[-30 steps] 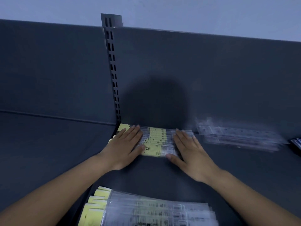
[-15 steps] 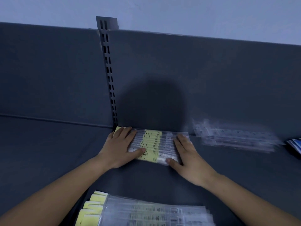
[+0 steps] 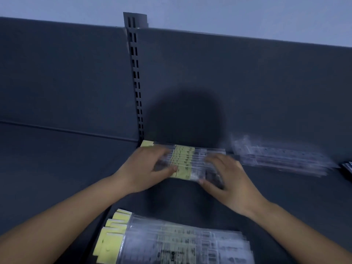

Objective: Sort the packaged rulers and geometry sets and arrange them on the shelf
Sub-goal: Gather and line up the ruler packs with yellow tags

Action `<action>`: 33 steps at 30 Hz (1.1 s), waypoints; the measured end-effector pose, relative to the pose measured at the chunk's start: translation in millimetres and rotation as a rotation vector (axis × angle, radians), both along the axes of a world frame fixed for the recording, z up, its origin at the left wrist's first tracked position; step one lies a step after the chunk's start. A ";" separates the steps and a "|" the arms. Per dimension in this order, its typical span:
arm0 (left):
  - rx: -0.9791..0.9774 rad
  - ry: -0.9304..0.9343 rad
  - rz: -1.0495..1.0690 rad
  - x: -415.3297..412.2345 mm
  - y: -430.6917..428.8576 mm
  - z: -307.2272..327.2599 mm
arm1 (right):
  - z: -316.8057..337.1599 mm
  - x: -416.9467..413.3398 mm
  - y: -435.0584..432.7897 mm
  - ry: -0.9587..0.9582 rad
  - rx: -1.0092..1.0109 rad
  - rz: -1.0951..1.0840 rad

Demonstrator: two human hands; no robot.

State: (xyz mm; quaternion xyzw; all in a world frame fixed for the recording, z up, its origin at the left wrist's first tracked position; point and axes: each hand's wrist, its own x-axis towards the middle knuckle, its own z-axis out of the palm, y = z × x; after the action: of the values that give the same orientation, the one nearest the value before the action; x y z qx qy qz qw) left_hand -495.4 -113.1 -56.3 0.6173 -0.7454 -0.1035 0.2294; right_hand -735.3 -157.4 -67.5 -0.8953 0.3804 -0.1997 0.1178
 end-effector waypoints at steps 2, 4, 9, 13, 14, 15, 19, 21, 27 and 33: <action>0.279 0.005 -0.187 -3.1 18.9 18.5 | 16.6 2.1 19.6 0.086 0.184 0.146; 0.529 -0.045 -0.304 -5.6 33.4 23.9 | 26.1 5.9 35.3 0.333 0.341 0.265; 0.655 -0.225 -0.393 -6.9 38.7 17.5 | 30.5 8.2 43.9 0.506 0.336 0.359; 0.638 -0.508 -0.406 -16.7 37.3 12.4 | 28.7 10.2 42.1 0.493 0.386 0.359; 0.640 -0.518 -0.378 -20.2 38.6 13.4 | 27.6 10.4 41.7 0.491 0.410 0.356; 0.651 -0.509 -0.347 -23.6 39.5 15.0 | 28.1 10.7 41.9 0.494 0.427 0.353; 0.694 -0.536 -0.302 -35.1 41.1 20.3 | 29.7 10.7 45.6 0.492 0.431 0.348; 0.726 -0.504 -0.298 -36.2 39.0 21.6 | 29.5 11.6 48.7 0.481 0.424 0.334; 0.411 -0.202 -0.069 -24.3 30.5 26.7 | 30.0 9.0 34.7 0.261 0.296 0.052; 0.067 -0.226 -0.261 -14.0 51.8 8.8 | 12.0 -1.3 50.8 0.241 -0.078 0.173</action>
State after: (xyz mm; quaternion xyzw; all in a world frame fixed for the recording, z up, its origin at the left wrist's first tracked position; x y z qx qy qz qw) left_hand -509.4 -61.3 -47.5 0.5304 -0.8363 -0.0874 0.1081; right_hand -736.7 -106.6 -55.5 -0.9462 0.3051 -0.0943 0.0532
